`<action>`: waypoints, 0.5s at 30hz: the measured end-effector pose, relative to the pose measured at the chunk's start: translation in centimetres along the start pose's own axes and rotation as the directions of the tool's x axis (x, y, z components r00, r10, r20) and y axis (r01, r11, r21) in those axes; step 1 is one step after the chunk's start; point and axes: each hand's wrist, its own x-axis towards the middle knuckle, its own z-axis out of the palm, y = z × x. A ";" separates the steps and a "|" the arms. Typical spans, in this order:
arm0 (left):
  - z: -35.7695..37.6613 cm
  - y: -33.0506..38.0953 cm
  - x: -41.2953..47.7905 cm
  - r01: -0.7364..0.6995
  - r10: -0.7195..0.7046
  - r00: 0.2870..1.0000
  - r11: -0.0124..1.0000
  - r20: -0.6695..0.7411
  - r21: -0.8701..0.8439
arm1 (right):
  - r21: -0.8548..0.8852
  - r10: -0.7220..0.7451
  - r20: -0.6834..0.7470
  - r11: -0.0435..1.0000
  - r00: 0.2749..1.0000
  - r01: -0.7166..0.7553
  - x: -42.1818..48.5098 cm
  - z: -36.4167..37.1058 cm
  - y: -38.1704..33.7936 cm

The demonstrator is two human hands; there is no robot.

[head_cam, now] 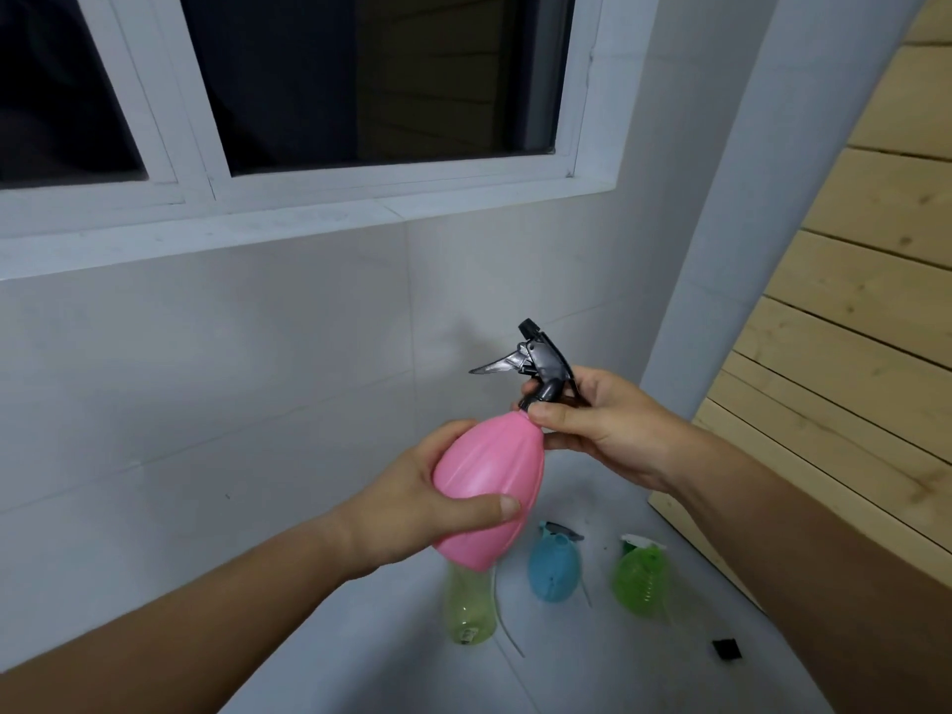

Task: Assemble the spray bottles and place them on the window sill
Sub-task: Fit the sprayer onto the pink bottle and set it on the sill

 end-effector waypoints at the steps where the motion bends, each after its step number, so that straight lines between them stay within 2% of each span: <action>1: 0.2 0.0 0.0 -0.015 0.015 1.000 0.999 -0.021 0.035 | -0.004 0.006 -0.021 1.000 1.000 -0.006 0.0 0.0 0.0; 4: 0.9 0.0 0.0 -0.017 0.036 0.997 0.963 -0.068 0.269 | 0.004 0.041 -0.084 0.999 0.996 -0.040 0.1 0.0 0.2; 6: 1.2 0.3 0.0 0.007 0.022 0.996 0.941 -0.084 0.337 | 0.020 0.055 -0.134 0.998 0.989 -0.053 0.2 -0.1 0.5; 11: 1.8 0.8 0.2 0.077 -0.065 0.997 0.939 -0.045 0.334 | 0.107 0.058 -0.204 0.994 0.977 -0.037 0.3 0.1 0.7; 15: 2.2 1.1 0.8 0.103 -0.093 0.994 0.978 -0.064 0.180 | 0.153 0.041 -0.195 0.988 0.980 -0.011 0.4 0.5 0.5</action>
